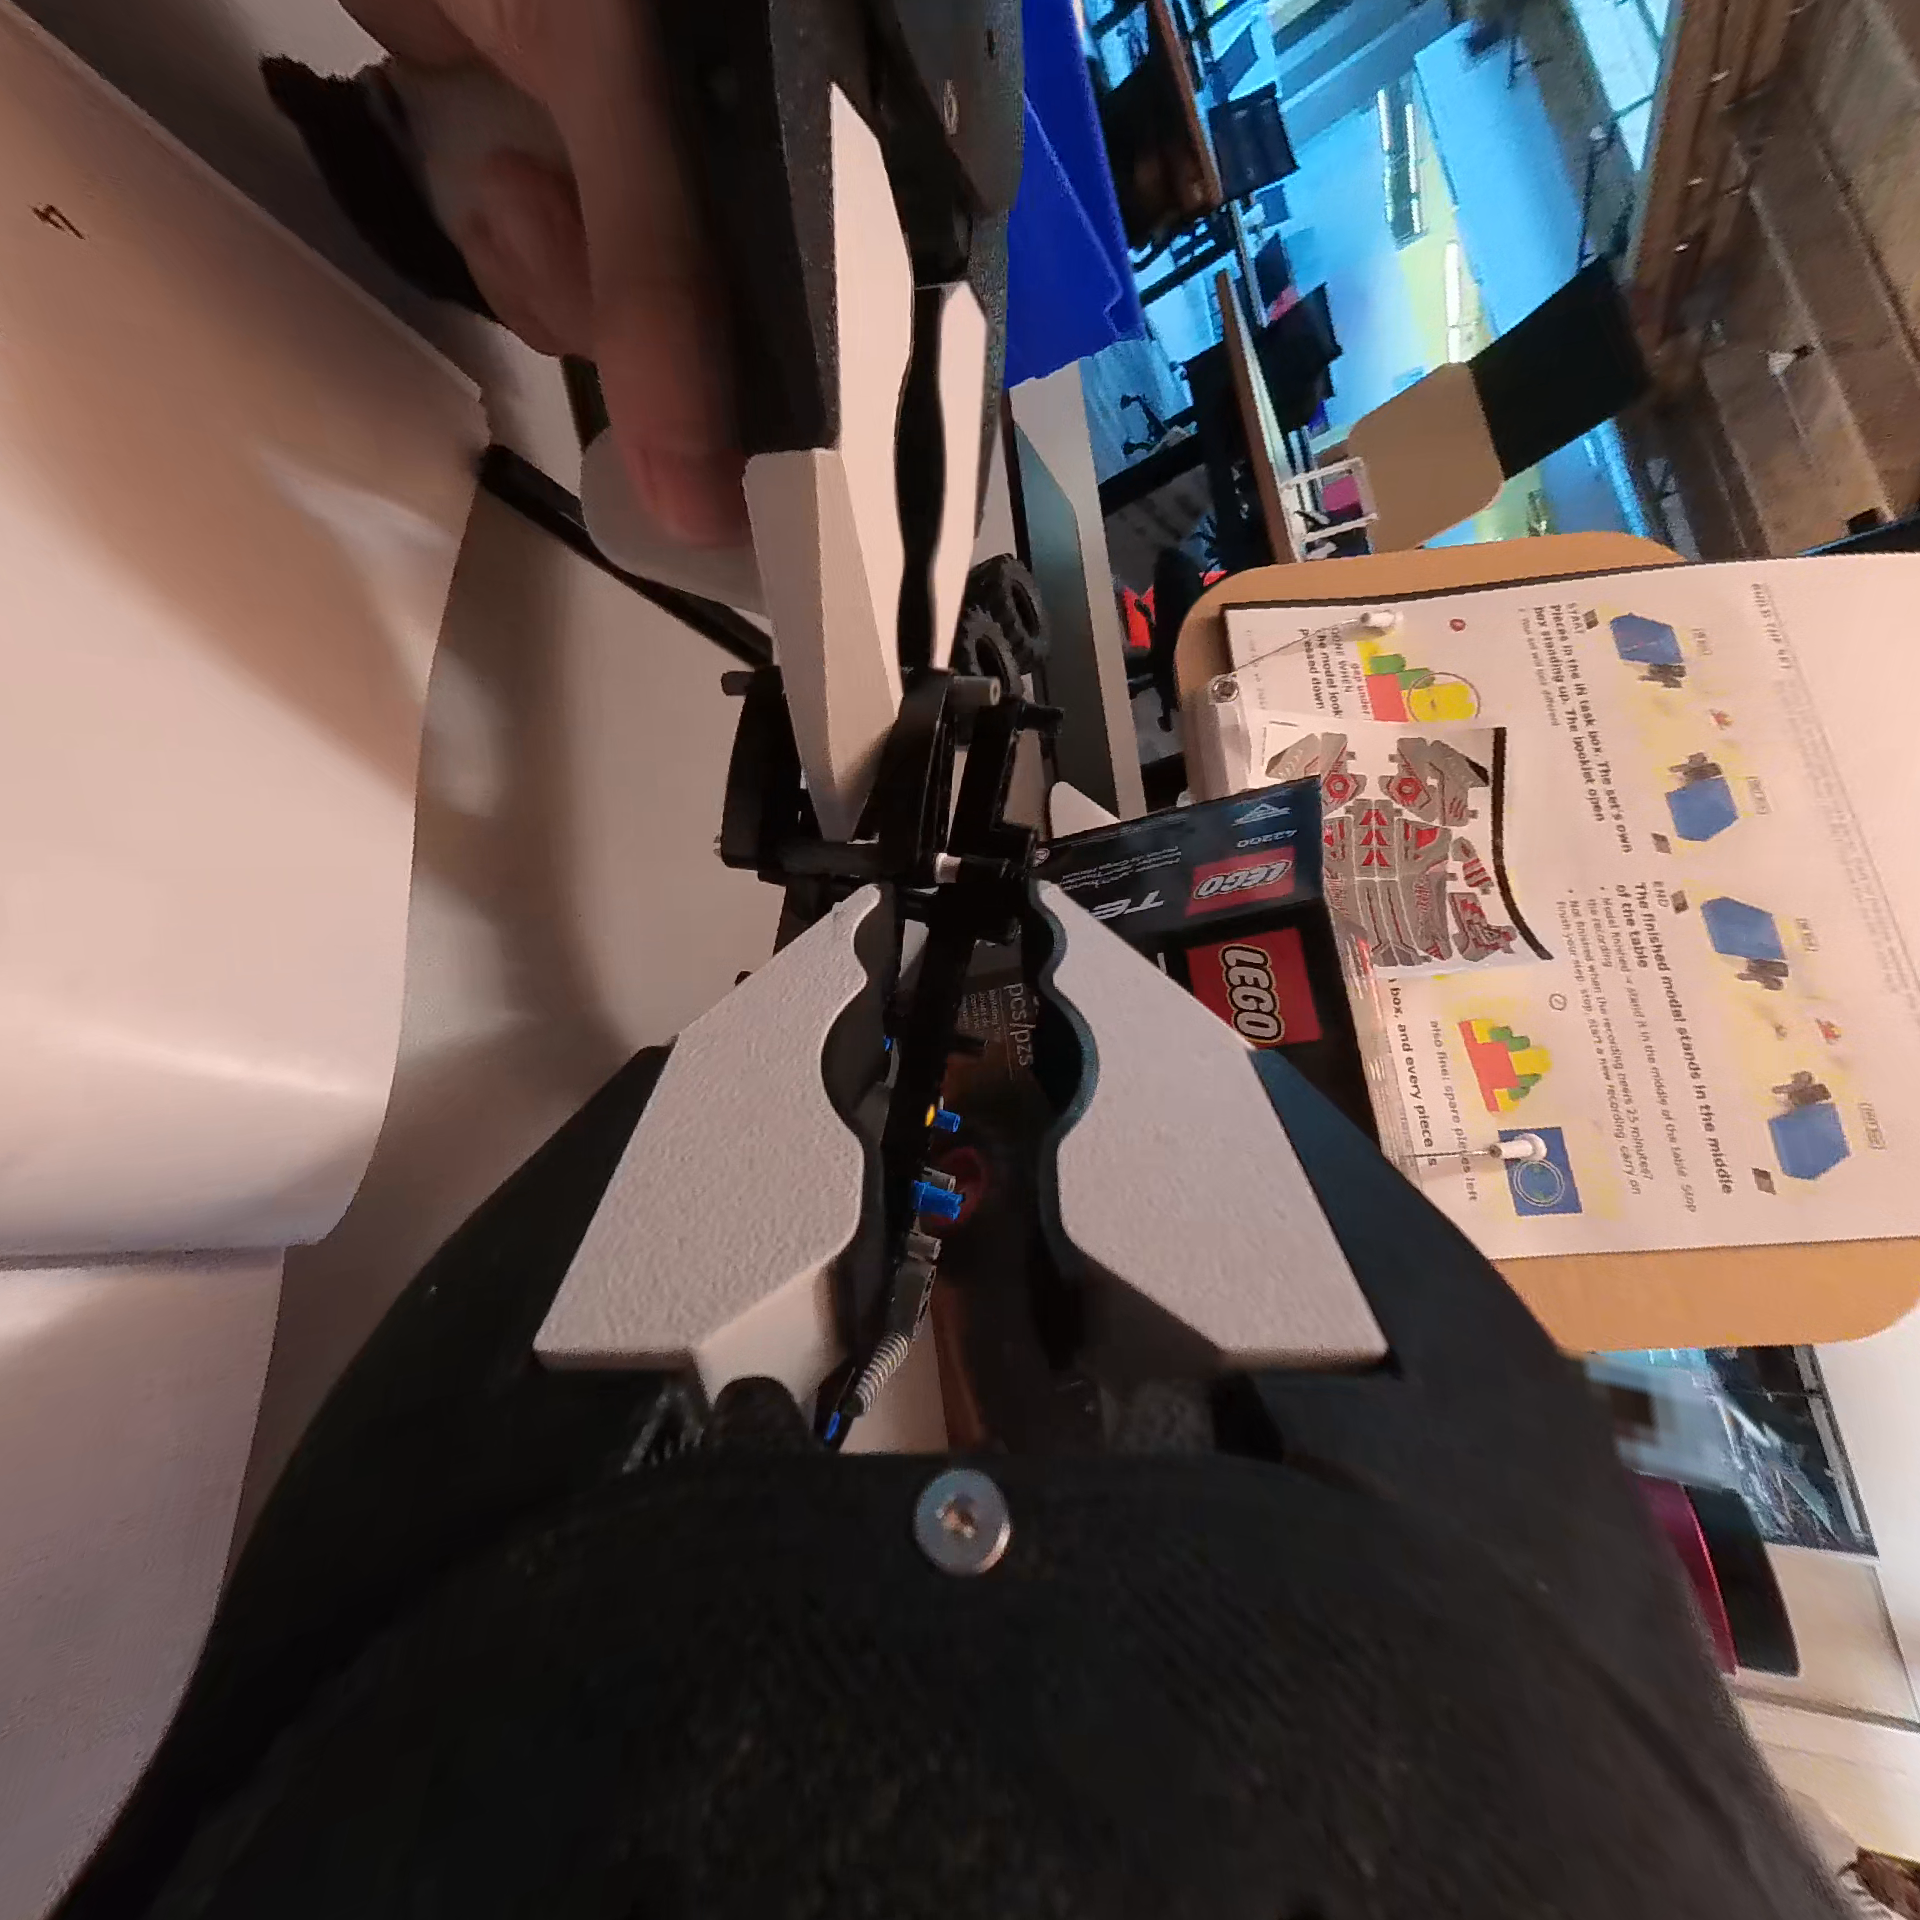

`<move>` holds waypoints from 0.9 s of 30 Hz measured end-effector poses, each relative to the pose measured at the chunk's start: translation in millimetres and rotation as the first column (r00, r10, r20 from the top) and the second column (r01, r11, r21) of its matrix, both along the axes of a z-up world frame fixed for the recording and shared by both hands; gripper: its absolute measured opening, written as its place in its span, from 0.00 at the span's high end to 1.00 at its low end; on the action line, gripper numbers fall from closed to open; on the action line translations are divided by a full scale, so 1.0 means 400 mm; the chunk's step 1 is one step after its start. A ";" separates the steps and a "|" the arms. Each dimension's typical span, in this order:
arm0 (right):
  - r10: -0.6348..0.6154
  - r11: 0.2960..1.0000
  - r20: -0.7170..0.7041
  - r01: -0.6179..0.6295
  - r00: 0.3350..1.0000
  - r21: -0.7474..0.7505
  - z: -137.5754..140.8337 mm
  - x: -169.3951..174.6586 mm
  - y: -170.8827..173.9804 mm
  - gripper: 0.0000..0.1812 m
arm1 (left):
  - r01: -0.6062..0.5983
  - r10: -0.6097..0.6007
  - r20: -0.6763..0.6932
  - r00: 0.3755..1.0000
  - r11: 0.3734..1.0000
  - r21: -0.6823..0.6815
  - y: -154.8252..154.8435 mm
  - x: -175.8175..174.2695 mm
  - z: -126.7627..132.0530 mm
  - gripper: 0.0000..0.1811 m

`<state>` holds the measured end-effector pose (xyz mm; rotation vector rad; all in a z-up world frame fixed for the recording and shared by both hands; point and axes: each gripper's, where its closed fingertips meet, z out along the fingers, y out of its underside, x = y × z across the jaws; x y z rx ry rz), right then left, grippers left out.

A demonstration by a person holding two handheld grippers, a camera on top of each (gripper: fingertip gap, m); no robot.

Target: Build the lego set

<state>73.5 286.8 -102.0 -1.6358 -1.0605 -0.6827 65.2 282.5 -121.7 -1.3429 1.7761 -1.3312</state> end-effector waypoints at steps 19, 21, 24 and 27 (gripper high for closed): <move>0.072 0.994 -0.109 -0.062 0.991 0.095 0.017 -0.018 -0.005 0.89 | 0.051 -0.050 0.014 0.999 0.999 -0.021 -0.008 -0.012 0.026 0.99; 0.076 0.992 -0.124 -0.062 0.989 0.108 0.019 -0.020 -0.002 0.89 | 0.045 -0.045 0.001 0.999 0.997 -0.061 -0.006 -0.014 0.028 0.99; 0.080 0.992 -0.102 -0.070 0.992 0.101 0.020 -0.022 -0.004 0.89 | 0.049 -0.050 -0.006 0.999 0.996 -0.081 -0.011 -0.015 0.029 0.99; 0.097 0.992 -0.094 -0.088 0.991 0.094 0.028 -0.024 -0.011 0.89 | 0.052 -0.054 -0.010 0.998 0.988 -0.144 -0.019 -0.016 0.040 0.99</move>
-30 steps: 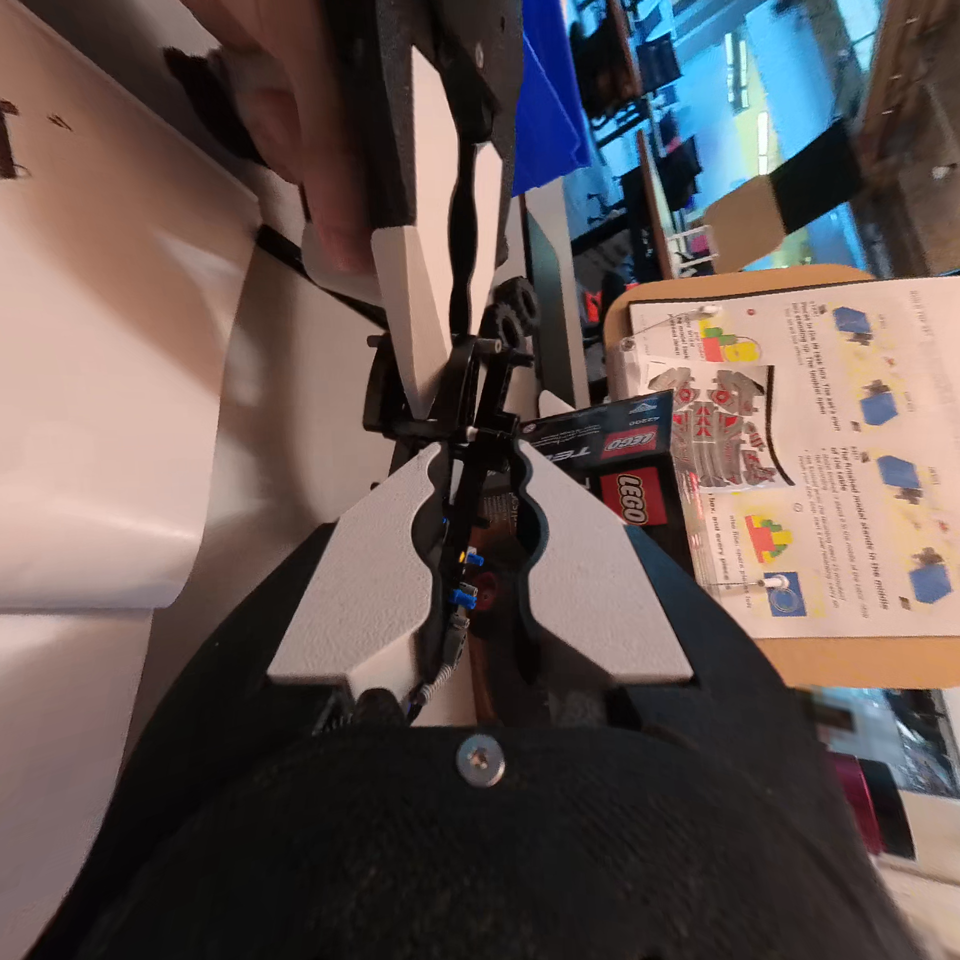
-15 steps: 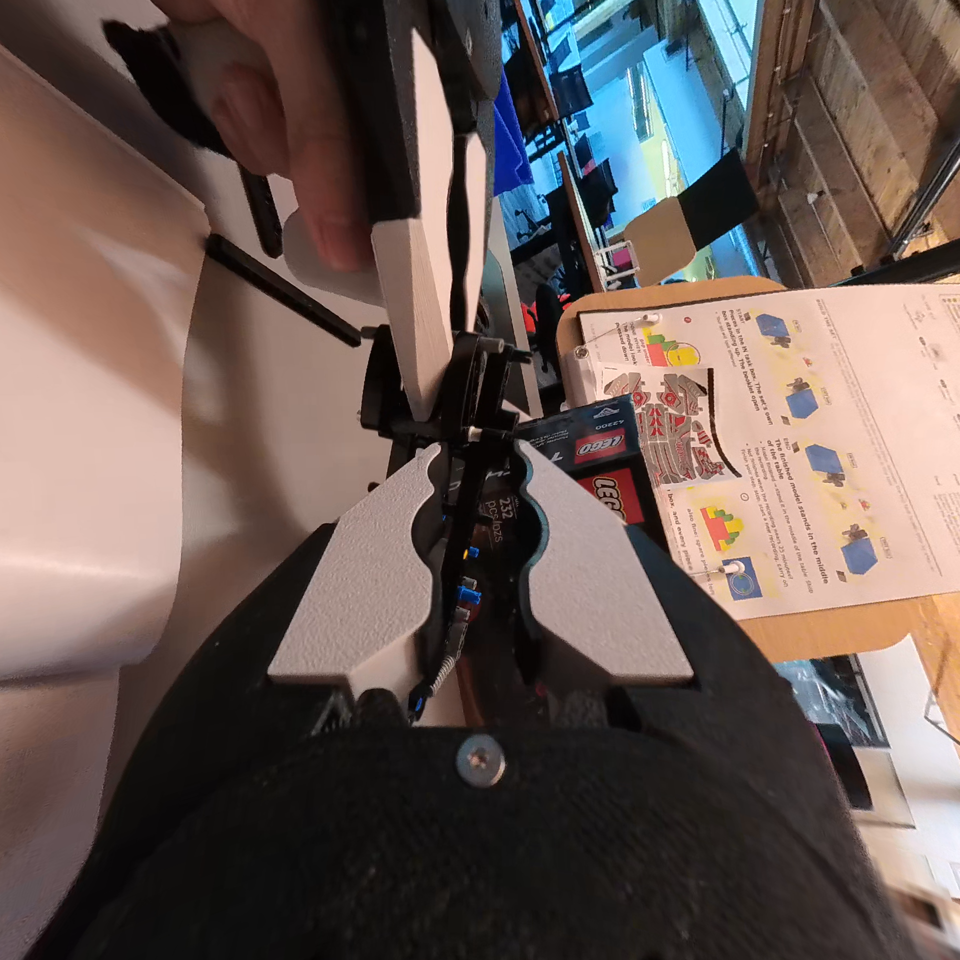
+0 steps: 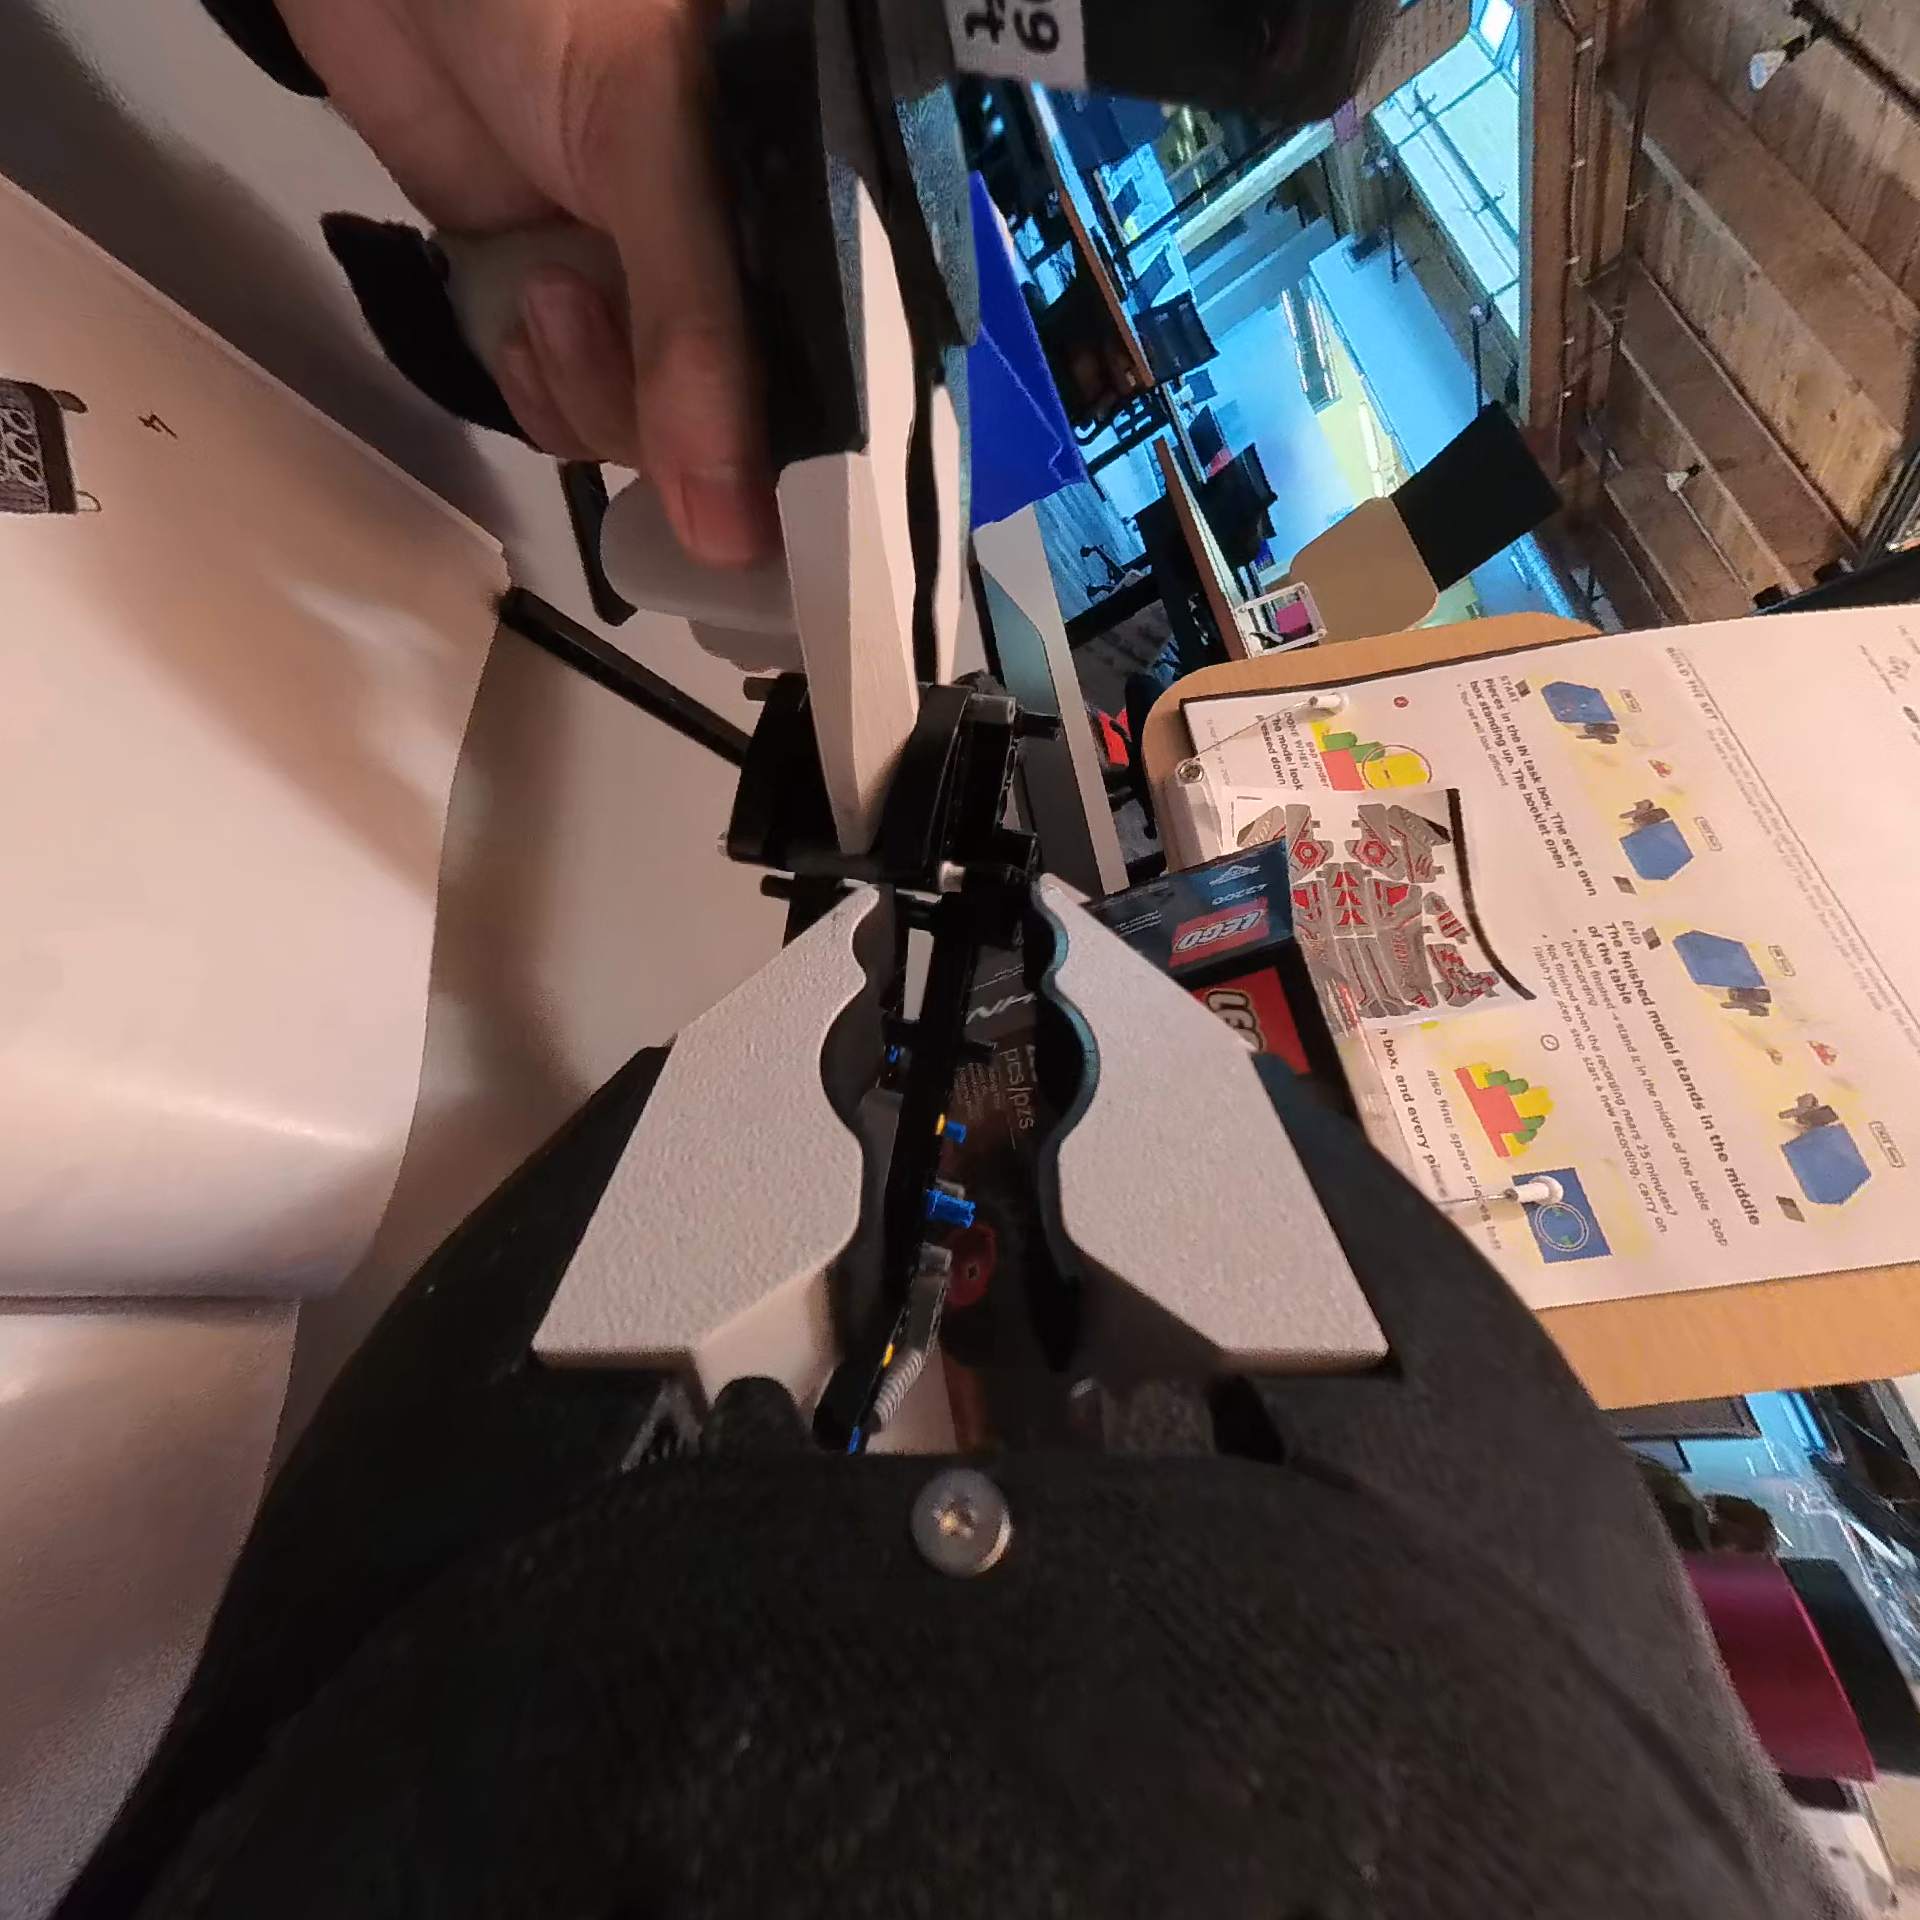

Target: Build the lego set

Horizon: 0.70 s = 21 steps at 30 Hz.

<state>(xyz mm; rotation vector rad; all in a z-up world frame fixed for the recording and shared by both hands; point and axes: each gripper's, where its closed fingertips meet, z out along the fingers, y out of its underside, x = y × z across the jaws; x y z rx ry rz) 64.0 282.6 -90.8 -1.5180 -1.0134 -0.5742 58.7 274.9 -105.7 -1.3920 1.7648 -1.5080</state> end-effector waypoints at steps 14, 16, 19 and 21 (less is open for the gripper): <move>-0.007 0.998 0.034 0.009 0.999 -0.062 -0.003 0.001 -0.008 0.88 | -0.051 0.045 -0.058 0.997 0.994 -0.100 -0.008 0.004 -0.004 1.00; -0.010 0.998 0.041 0.012 0.999 -0.054 -0.004 0.000 -0.005 0.88 | -0.047 0.041 -0.064 0.997 0.993 -0.106 -0.006 0.002 -0.004 1.00; -0.019 0.998 0.069 0.023 0.997 -0.056 -0.002 0.000 -0.003 0.88 | -0.043 0.036 -0.061 0.998 0.993 -0.113 -0.003 0.002 -0.003 1.00; -0.030 0.999 0.105 0.034 0.994 -0.039 -0.002 0.000 -0.001 0.89 | -0.042 0.036 -0.057 0.998 0.994 -0.105 0.000 0.001 -0.004 0.99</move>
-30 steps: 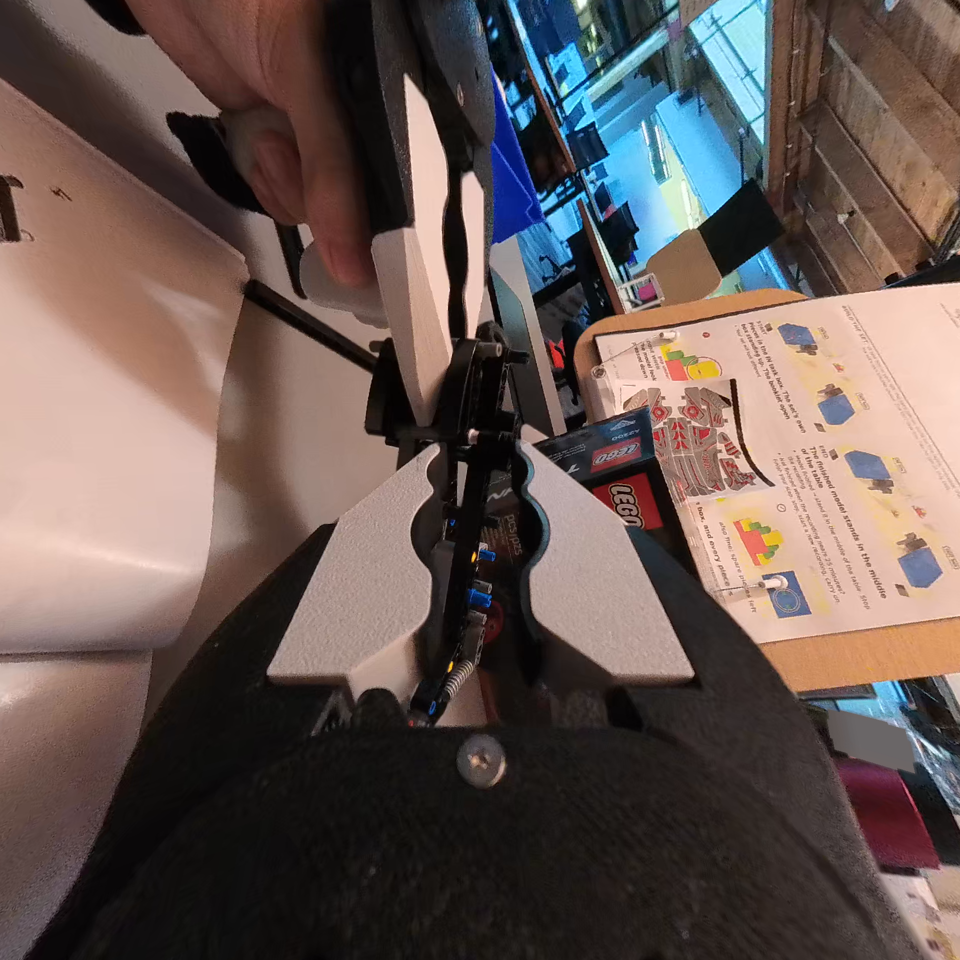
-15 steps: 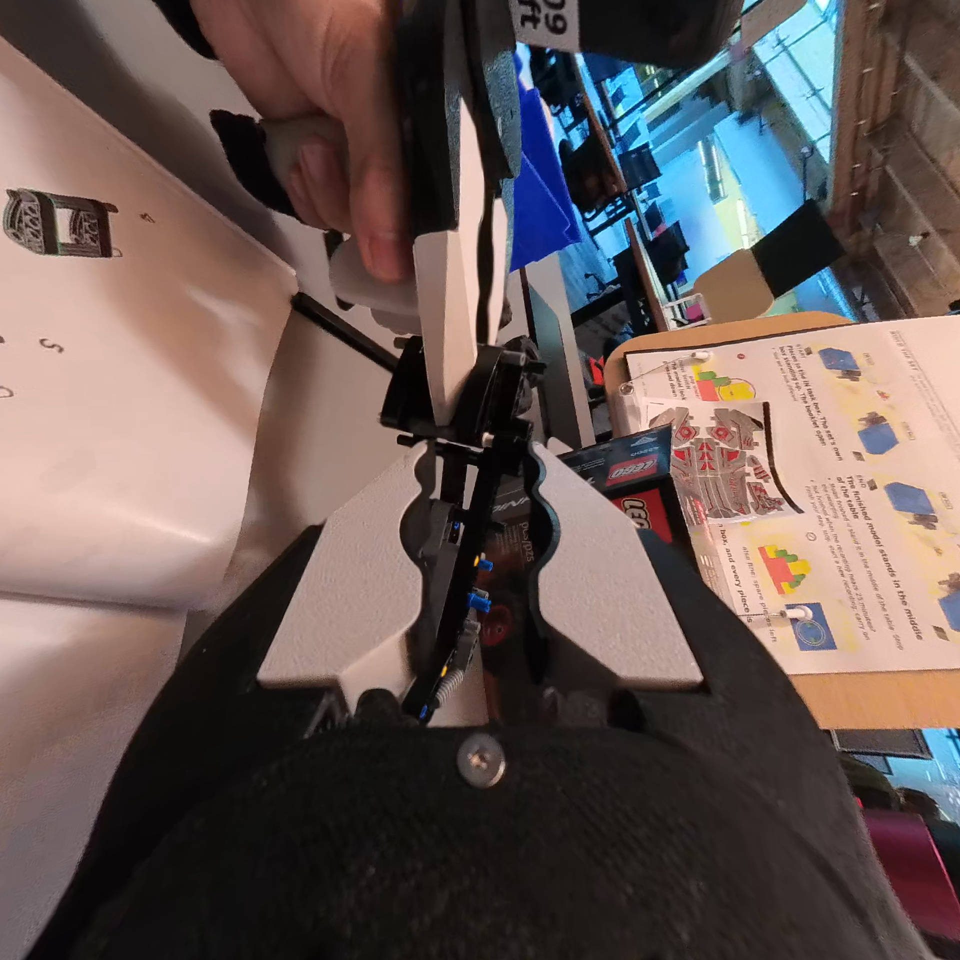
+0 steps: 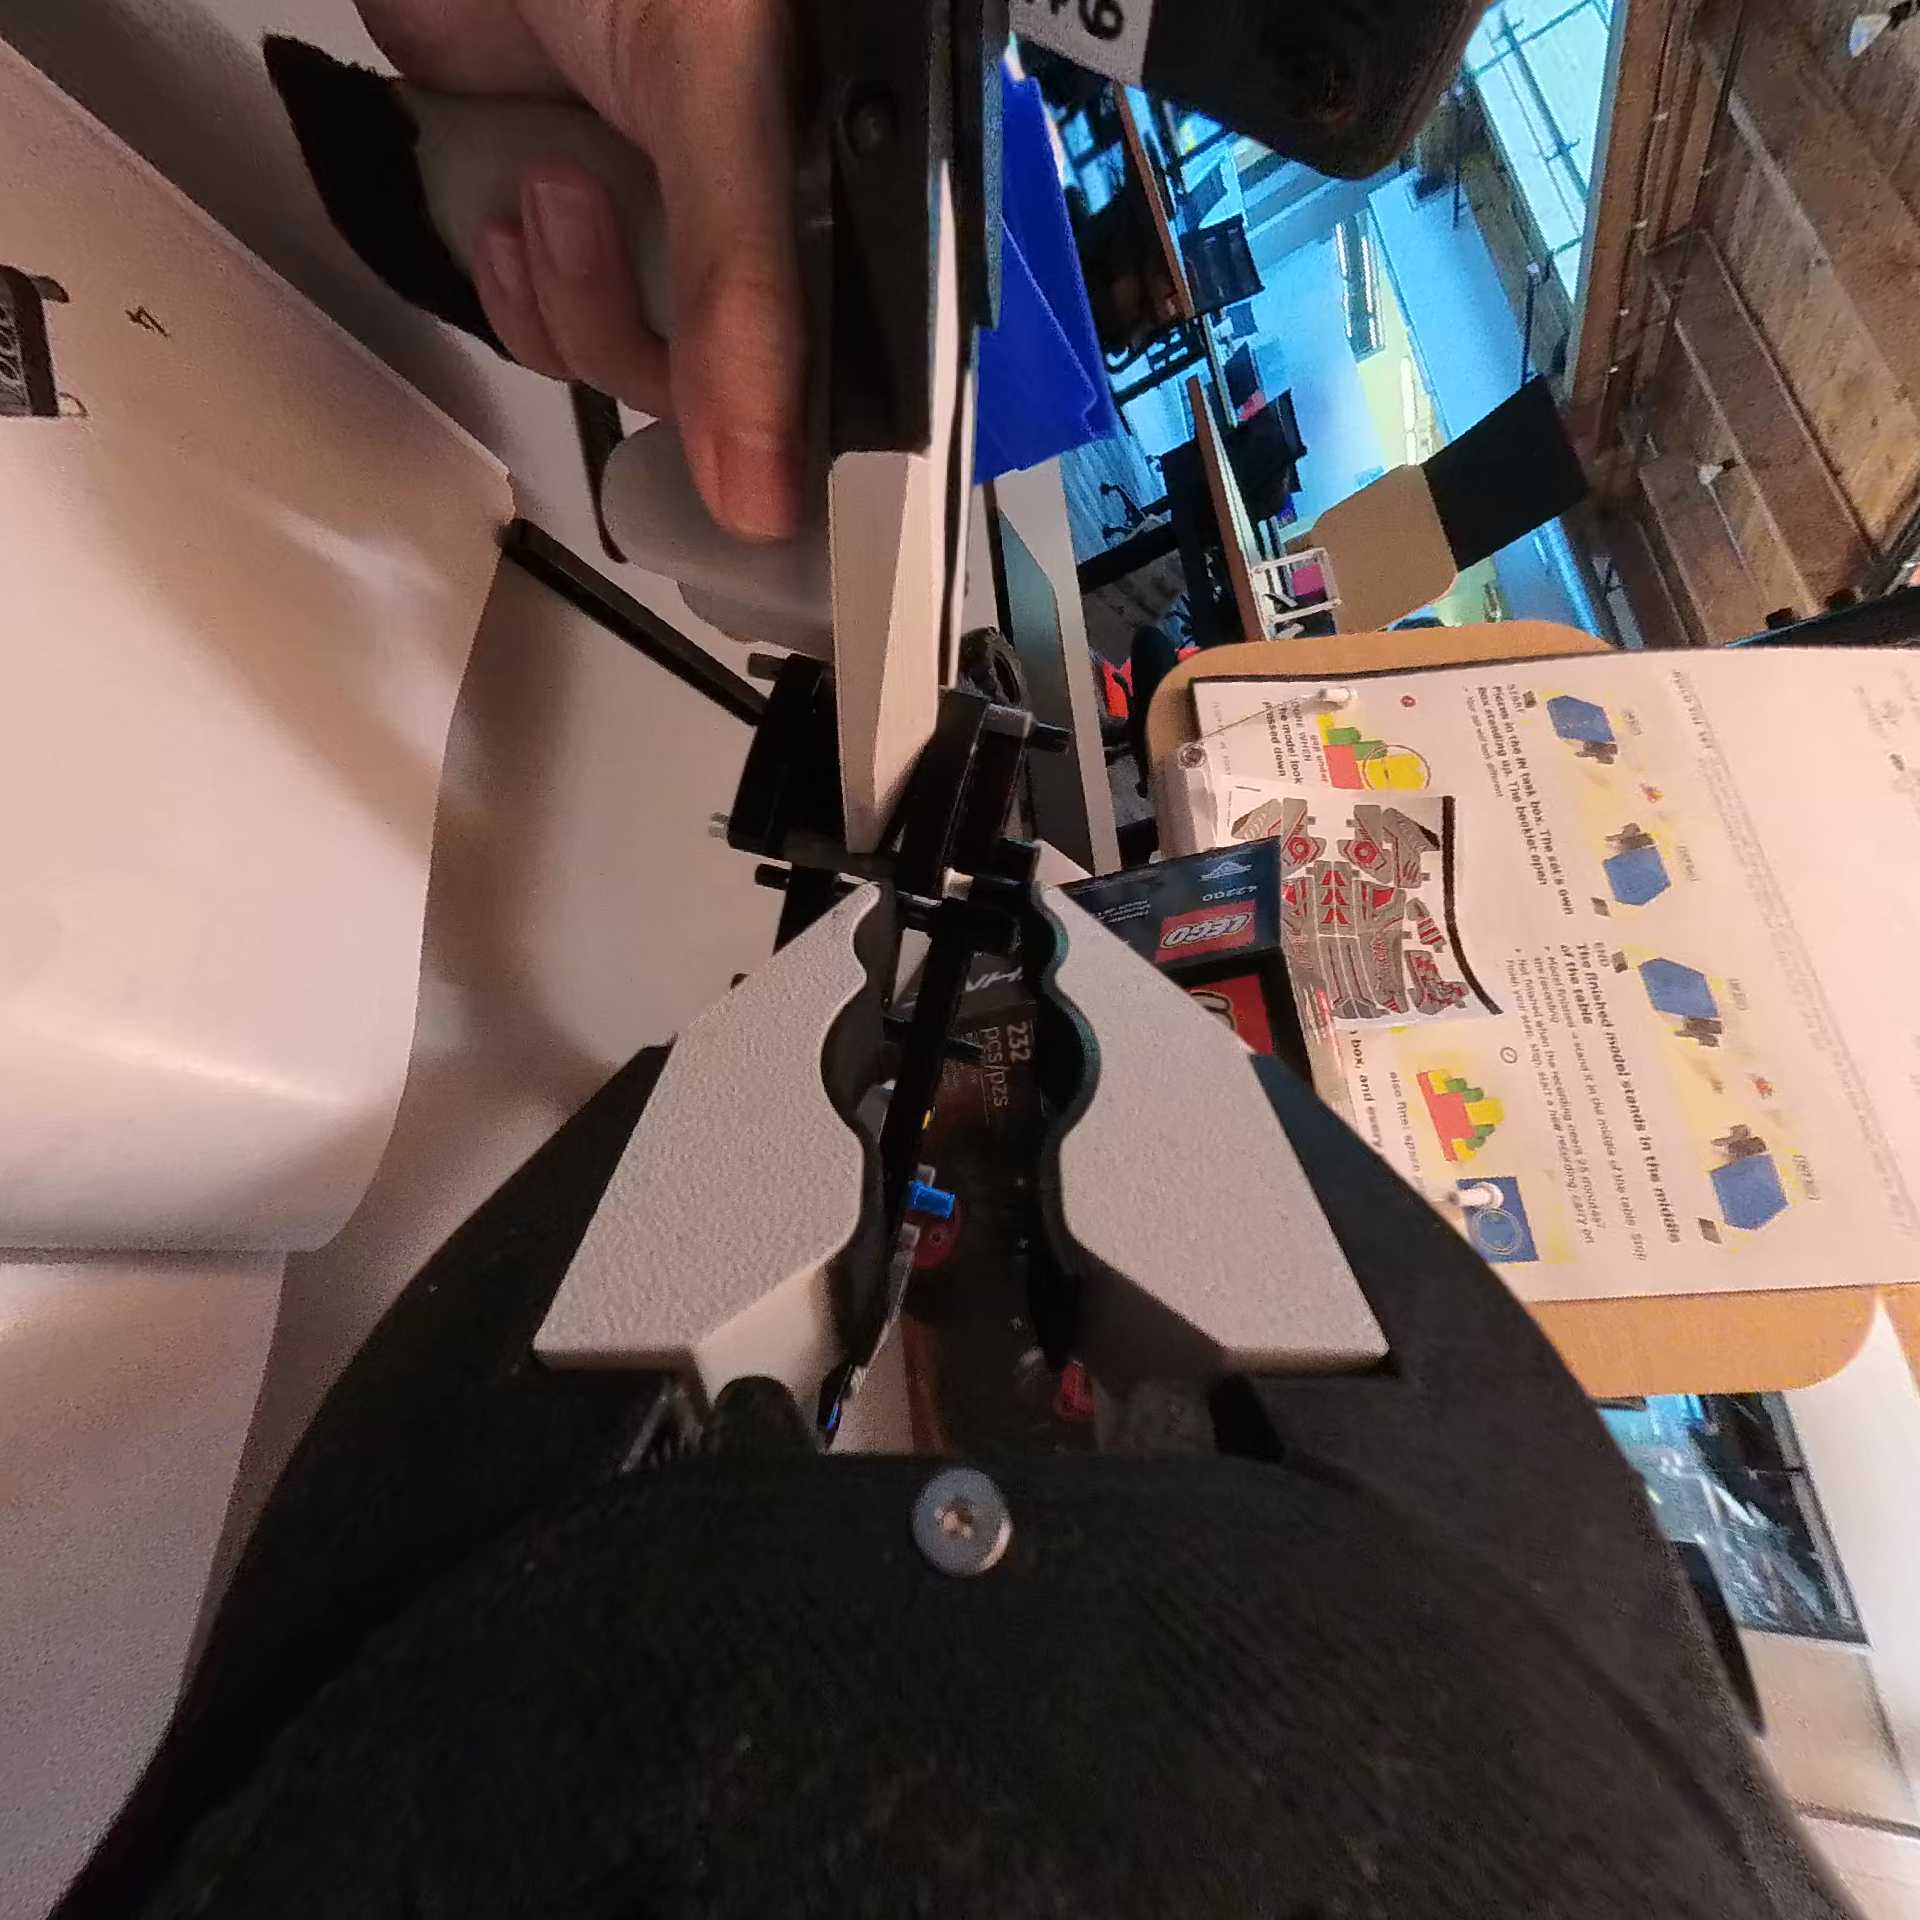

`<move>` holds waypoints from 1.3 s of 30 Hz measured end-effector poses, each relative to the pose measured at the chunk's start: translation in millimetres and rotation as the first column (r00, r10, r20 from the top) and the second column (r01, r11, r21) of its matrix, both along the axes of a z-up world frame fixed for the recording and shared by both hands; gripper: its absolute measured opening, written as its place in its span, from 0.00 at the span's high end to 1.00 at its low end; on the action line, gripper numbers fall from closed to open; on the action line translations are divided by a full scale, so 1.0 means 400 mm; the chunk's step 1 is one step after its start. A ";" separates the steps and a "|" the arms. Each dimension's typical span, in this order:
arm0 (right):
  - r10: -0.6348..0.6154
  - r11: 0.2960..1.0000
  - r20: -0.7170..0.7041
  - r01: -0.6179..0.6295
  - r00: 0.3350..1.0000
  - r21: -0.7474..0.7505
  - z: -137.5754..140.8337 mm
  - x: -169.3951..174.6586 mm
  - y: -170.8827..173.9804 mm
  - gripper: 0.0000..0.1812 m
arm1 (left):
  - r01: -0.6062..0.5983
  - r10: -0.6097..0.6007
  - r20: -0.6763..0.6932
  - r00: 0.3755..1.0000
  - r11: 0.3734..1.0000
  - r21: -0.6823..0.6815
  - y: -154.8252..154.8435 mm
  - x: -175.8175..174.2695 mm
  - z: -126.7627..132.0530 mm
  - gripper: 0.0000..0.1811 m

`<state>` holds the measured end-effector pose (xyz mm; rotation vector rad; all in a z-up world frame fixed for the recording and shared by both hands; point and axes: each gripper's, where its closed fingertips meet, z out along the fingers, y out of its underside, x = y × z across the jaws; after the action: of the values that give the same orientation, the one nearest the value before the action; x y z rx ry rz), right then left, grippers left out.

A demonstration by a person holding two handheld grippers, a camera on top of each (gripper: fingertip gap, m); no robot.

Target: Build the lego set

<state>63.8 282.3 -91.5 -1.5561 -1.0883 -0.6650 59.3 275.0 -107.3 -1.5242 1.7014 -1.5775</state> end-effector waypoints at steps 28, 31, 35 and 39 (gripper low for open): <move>-0.005 0.997 0.120 -0.005 0.993 0.081 0.004 0.006 0.010 0.92 | 0.075 -0.074 -0.015 0.997 0.945 0.319 0.067 -0.047 0.018 0.80; 0.008 0.998 0.172 -0.020 0.985 0.067 -0.017 -0.017 0.017 0.91 | 0.084 -0.080 -0.025 0.996 0.937 0.339 0.079 -0.058 0.024 0.78; 0.040 0.999 0.185 -0.045 0.982 0.025 -0.049 -0.047 0.024 0.88 | 0.138 -0.121 -0.069 0.990 0.916 0.377 0.085 -0.076 0.001 0.78; 0.056 0.998 0.131 -0.055 0.990 -0.016 -0.054 -0.052 0.020 0.82 | 0.197 -0.167 -0.110 0.980 0.896 0.397 0.077 -0.090 -0.024 0.78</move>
<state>42.9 290.5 -113.2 -1.5033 -1.2311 -0.7321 23.4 305.9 -116.7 -1.2530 2.1071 -1.1536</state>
